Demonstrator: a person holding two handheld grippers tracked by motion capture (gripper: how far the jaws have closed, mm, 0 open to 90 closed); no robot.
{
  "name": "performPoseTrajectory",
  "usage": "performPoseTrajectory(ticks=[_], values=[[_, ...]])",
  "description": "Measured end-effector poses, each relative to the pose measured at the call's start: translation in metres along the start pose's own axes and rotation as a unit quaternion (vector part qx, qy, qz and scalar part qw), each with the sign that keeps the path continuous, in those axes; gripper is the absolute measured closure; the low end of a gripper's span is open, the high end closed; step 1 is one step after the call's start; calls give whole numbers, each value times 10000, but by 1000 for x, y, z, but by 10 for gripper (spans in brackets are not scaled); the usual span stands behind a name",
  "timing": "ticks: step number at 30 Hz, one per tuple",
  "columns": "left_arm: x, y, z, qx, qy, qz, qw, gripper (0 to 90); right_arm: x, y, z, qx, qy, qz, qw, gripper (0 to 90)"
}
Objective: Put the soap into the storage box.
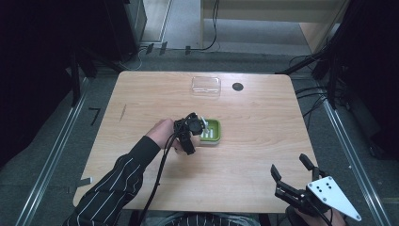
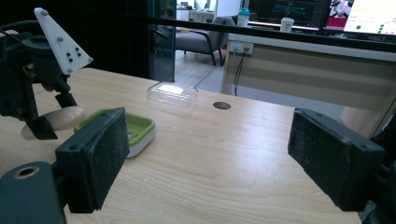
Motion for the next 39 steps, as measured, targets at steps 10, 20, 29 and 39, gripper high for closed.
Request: performPoseTrajectory(ticks=[10, 20, 29, 39], values=[[3, 8, 11, -106, 96, 84, 9999, 327, 0, 0, 0, -6, 2, -3, 10000, 132], [4, 22, 22, -151, 193, 30, 9997, 329, 0, 0, 0, -6, 0, -6, 10000, 132], [3, 33, 33, -238, 305, 56, 9992, 329, 0, 0, 0, -10, 2, -9, 10000, 132], [-9, 46, 38, -496, 378, 87, 9980, 328, 0, 0, 0, -18, 3, -15, 10000, 133]])
Point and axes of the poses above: each handheld gripper's, and its own axes: x roughly backward along the jaws, y roughly out of its top, z roughly to its left, the point moved 9 cm from there along -x, roughly forward along the jaws, and after that the axes turned 8 degrees about y, right-handed, at the moved point
